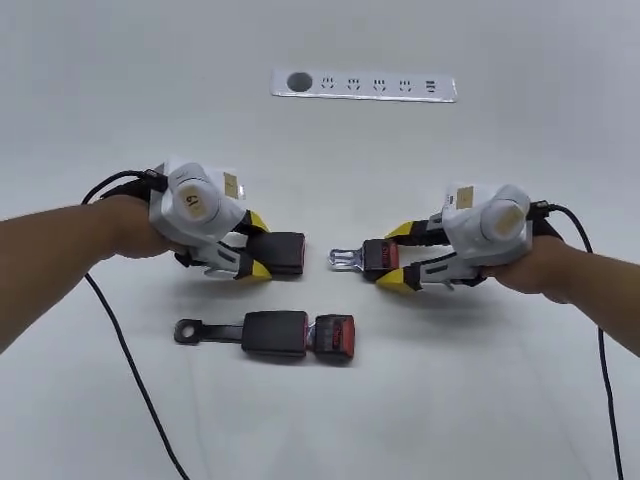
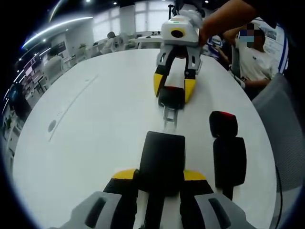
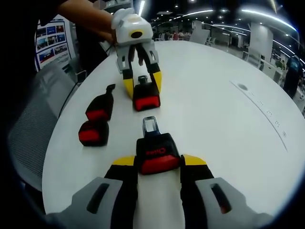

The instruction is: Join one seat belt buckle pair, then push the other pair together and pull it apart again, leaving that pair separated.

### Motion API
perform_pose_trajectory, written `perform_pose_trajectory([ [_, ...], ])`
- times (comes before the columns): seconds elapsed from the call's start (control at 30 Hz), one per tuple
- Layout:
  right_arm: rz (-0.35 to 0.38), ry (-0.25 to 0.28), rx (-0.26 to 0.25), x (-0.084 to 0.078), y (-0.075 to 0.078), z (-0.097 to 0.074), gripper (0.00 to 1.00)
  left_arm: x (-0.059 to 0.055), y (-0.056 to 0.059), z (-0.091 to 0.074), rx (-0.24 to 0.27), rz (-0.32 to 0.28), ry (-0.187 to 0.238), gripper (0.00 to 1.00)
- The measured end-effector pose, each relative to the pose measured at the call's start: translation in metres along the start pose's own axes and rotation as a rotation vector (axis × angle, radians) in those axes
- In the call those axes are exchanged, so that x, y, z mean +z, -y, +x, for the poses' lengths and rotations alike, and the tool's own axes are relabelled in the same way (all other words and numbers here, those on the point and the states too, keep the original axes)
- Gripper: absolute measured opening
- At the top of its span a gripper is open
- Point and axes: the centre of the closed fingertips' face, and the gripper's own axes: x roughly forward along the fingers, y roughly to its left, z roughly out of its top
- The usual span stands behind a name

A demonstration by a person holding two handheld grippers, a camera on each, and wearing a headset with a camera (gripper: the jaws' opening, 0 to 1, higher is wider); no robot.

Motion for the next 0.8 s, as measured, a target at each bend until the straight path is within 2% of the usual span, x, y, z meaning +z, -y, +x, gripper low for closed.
perform_pose_trajectory([
  [0.17, 0.000, 0.023, 0.000, 0.010, 0.001, 0.012, 0.33, 0.000, 0.001, 0.000, 0.000, 0.000, -0.008, 0.35],
  [0.3, -0.004, 0.041, 0.002, 0.018, -0.004, 0.020, 0.33, 0.000, 0.001, 0.000, 0.000, -0.001, -0.007, 0.35],
  [0.6, 0.010, 0.066, 0.006, 0.030, -0.009, 0.031, 0.33, -0.002, 0.002, 0.001, -0.002, 0.000, -0.020, 0.35],
  [0.8, 0.026, 0.069, 0.004, 0.028, -0.008, 0.033, 0.33, -0.003, 0.000, 0.001, 0.002, -0.013, -0.037, 0.35],
])
